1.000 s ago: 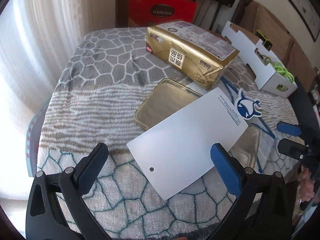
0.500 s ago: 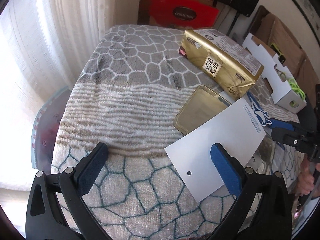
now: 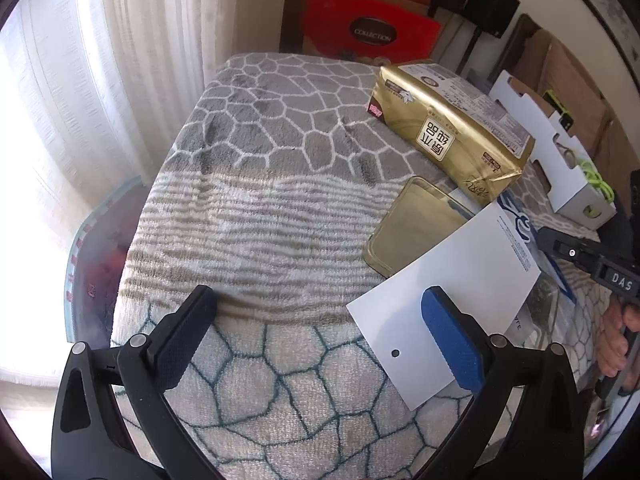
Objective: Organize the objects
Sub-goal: 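Close the right tool on the edge of the mask bag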
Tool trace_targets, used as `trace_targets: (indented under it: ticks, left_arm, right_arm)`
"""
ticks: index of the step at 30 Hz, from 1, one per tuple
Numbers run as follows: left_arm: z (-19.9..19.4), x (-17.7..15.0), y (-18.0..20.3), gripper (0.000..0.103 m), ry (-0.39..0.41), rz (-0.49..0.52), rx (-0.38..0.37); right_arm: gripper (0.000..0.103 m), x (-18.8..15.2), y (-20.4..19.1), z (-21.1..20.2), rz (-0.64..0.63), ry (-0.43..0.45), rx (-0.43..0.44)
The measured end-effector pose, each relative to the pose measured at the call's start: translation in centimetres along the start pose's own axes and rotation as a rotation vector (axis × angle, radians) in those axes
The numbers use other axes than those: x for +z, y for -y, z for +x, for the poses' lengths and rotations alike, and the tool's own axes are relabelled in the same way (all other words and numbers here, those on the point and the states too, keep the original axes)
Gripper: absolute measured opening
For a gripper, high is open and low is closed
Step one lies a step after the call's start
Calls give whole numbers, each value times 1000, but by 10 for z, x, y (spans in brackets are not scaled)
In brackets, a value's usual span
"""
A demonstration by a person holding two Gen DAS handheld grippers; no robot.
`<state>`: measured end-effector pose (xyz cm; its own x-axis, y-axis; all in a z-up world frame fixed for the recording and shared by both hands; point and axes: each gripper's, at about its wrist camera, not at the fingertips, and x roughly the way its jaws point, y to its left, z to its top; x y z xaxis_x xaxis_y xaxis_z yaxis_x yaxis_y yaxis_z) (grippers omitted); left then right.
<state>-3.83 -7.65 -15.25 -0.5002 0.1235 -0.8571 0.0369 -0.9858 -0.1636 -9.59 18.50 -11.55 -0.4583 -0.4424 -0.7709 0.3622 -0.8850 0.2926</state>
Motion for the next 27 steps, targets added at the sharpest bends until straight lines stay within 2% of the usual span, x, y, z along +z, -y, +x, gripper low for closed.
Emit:
trace_targets:
  ticks: [2,6,9,11,12,19,21,24,27]
  left_arm:
    - [0,1,-2,103,-2,-4,3]
    - [0,0,-1,103,-2,-1,9]
    - [0,0,0,103,-4,-9,5]
    - [-1,0,2,103,-9,-6,3]
    - [-2,-1,4,103,-10,1,4]
    - [-3,-5,11,103,-5,8,-4]
    - [-3,-6,13,103,4,18,-4]
    - [-4,-8,13,103,10,22,0]
    - [-5,-10,10,103,7,17,4]
  right_arm:
    - [12,-6,-5,-5,-75,-20,-100]
    - [15,-22,2,-20,-64,-35,-100]
    - [33,-30,15,-29,27,-27,-15]
    - [51,-34,21,-32,89,-17,78]
    - [54,-37,19,-34,99,-11,111]
    - [56,-42,0,-36,61,3,106]
    - [53,-44,-3,-36,64,-9,118]
    - [44,-51,-7,-38,55,-33,160]
    - [42,-64,-12,-43,39,-41,190]
